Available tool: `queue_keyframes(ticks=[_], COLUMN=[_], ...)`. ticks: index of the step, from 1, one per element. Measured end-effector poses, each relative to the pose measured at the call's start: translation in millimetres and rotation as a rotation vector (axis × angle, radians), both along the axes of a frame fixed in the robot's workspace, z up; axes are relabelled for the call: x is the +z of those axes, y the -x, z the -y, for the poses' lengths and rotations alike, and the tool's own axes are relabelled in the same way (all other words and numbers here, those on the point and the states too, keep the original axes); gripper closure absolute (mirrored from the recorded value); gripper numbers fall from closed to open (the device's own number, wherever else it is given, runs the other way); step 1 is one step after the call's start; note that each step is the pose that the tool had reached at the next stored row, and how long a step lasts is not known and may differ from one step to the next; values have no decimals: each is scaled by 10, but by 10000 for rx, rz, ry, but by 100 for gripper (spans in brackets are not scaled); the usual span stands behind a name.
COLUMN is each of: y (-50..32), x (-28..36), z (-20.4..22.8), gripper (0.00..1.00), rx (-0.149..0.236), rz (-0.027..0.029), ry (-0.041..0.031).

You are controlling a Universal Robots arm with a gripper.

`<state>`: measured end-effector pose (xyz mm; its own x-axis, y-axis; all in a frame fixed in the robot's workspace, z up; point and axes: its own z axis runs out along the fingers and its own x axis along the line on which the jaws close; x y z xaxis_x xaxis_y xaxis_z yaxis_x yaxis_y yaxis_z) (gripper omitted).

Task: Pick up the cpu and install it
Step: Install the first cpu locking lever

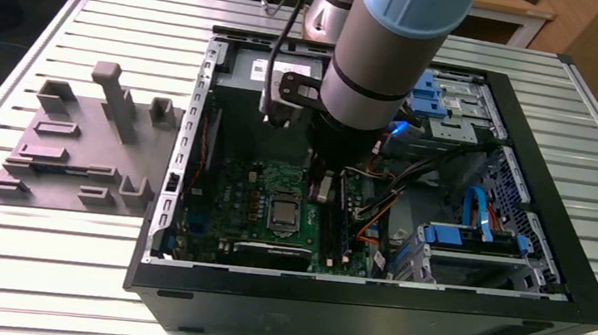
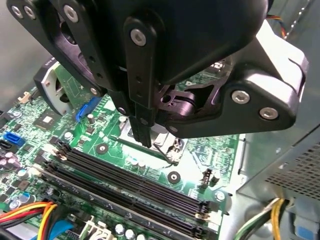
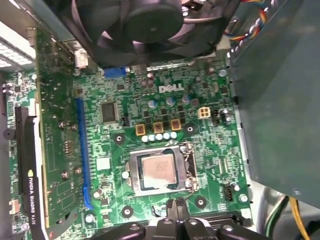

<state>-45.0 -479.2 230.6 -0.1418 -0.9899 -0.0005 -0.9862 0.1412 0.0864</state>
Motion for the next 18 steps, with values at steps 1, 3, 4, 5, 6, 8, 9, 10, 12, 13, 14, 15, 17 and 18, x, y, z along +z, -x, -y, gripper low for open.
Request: queue_keyframes(ticks=[1,3,4,5,6,8,9,10,12,13,14,15,17,18], y=[0,0,-1,0,0,0,0,0,0,0,0,0,0,0], x=[-6,-21,-28,-34,-40,-52,-58,-64,-76,-83,-91,-99,-122,-130], z=[9,29,40,52,64,86,96,106,126,136,145,153,165,169], gripper=[90,90,90,90,90,90,90,90,90,90,90,90,90,90], rx=[22,69,92,115,142,193,218,245,297,326,352,381,442,475], rz=[1,1,1,1,0,1,0,1,1,1,0,0,1,1], ry=[2,3,3,4,3,4,4,4,5,6,7,8,5,5])
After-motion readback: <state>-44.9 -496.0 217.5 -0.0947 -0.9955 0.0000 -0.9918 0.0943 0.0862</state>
